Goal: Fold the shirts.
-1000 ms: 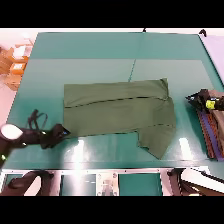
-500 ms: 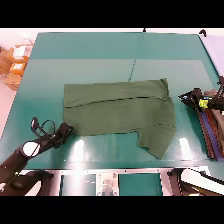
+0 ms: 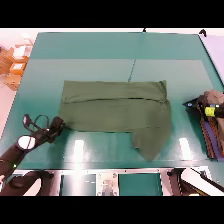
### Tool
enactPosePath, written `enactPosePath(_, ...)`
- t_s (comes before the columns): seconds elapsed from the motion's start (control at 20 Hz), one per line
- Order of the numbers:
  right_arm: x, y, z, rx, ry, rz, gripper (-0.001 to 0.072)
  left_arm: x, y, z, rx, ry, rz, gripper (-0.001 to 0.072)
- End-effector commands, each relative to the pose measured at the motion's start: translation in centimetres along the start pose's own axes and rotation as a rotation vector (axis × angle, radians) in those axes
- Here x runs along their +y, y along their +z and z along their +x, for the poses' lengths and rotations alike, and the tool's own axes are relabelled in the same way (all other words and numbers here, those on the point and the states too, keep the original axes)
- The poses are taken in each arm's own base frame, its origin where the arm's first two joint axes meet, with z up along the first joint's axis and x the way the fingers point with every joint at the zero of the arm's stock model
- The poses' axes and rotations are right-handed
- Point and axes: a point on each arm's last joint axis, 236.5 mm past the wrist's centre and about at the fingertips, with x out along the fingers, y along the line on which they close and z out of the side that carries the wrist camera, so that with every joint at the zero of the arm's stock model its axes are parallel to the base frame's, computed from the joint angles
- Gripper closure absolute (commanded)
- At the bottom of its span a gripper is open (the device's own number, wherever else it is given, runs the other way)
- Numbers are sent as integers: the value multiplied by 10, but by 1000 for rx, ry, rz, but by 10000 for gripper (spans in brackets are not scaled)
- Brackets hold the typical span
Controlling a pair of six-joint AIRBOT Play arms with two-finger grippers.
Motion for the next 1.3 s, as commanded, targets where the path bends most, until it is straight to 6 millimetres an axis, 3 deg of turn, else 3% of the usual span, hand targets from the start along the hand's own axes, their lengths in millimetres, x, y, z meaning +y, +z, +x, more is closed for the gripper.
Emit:
enactPosePath(0.0,-45,-56,-9,73,-159,136,261,2,34,-11,-37,20,85,682)
enactPosePath(0.25,-65,-180,45,329,-140,229,264,3,29,-12,-3,26,132,681)
enactPosePath(0.35,-43,-189,62,328,-34,232,264,4,26,-12,10,27,142,681)
enactPosePath(0.65,-56,-204,73,357,-140,214,275,4,19,-12,37,25,135,681)
enactPosePath(0.9,-59,-203,74,348,-148,213,284,3,18,-12,44,24,131,681)
enactPosePath(1.1,-60,-207,92,294,-118,243,285,4,15,-13,56,26,131,681)
enactPosePath(1.15,-57,-205,97,273,-104,243,300,4,14,-13,59,26,131,681)
enactPosePath(1.25,-40,-198,103,246,-46,211,505,5,10,-13,77,28,132,681)
